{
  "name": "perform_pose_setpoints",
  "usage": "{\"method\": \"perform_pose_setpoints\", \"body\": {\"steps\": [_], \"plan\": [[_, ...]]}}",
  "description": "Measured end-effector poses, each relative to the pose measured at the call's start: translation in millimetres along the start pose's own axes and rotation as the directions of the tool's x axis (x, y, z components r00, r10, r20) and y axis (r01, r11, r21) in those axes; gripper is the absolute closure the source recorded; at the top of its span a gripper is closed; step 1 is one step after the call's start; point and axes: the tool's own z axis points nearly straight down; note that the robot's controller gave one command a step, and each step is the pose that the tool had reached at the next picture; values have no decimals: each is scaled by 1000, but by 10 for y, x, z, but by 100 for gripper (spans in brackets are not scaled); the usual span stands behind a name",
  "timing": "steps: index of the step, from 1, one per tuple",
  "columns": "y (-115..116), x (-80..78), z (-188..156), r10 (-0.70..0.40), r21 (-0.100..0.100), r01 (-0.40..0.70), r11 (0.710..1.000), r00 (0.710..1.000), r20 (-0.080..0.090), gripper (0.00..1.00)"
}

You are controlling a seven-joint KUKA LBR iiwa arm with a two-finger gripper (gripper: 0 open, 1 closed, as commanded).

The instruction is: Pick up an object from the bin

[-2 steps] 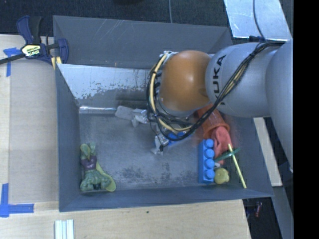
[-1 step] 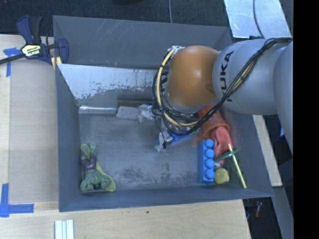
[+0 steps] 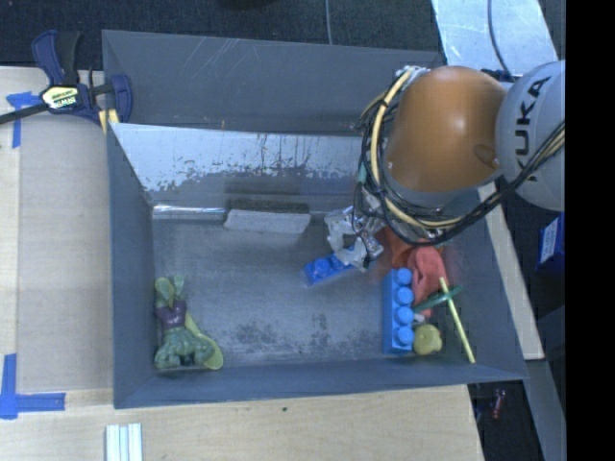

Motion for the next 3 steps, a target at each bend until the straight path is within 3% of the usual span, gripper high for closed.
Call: {"method": "perform_pose_setpoints", "body": {"steps": [1, 2, 3], "plan": [[19, -2, 17, 0, -4, 0, 1000, 1000, -2, 0], [19, -1, 16, 0, -4, 0, 1000, 1000, -3, 0], [20, 105, 303, 117, -1, -117, 993, 993, 4, 0]]}}
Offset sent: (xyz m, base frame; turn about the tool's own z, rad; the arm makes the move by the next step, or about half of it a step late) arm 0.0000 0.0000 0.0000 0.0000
